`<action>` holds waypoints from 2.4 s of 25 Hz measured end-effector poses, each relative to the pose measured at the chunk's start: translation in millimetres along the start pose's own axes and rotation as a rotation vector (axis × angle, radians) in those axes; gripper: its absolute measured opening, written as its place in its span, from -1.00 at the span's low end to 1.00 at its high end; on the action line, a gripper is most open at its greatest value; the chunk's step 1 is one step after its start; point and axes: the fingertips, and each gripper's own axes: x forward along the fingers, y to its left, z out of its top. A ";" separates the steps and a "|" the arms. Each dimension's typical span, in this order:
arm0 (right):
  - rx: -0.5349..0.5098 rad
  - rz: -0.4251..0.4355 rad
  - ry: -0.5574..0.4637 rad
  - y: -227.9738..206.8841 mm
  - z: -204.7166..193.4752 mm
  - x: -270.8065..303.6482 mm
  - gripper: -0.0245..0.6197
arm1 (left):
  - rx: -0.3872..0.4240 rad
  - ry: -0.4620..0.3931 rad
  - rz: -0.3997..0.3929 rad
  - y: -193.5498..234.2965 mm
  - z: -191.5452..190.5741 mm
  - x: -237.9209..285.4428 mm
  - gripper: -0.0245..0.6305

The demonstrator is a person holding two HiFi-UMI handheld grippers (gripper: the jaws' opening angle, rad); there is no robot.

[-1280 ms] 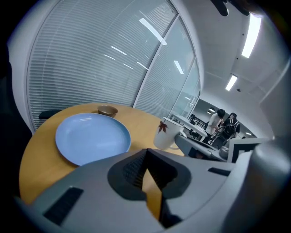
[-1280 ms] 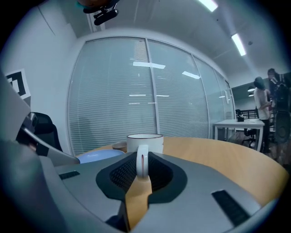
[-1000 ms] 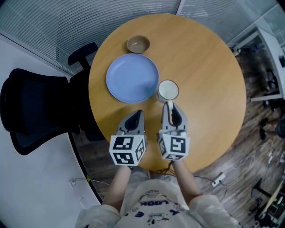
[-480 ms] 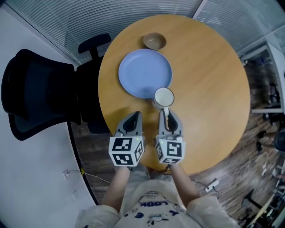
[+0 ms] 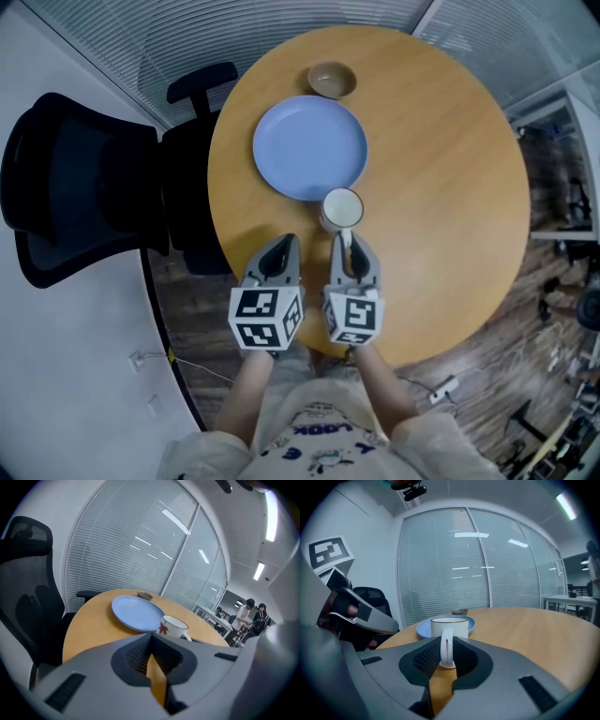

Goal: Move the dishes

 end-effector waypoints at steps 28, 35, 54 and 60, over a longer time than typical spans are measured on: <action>-0.010 -0.027 -0.155 -16.9 68.9 -31.9 -0.42 | 0.055 -0.171 0.029 -6.3 55.6 -16.3 -0.92; 0.018 -0.031 -0.311 -33.1 161.1 -50.4 -0.55 | 0.147 -0.341 0.050 -31.9 120.7 -42.0 -0.92; 0.010 -0.095 -0.390 -42.8 225.4 -70.8 -0.79 | 0.235 -0.512 0.068 -55.8 192.9 -90.4 -0.92; -0.012 -0.087 -0.382 -35.6 230.5 -72.2 -0.79 | 0.262 -0.520 0.079 -54.9 195.5 -96.4 -0.92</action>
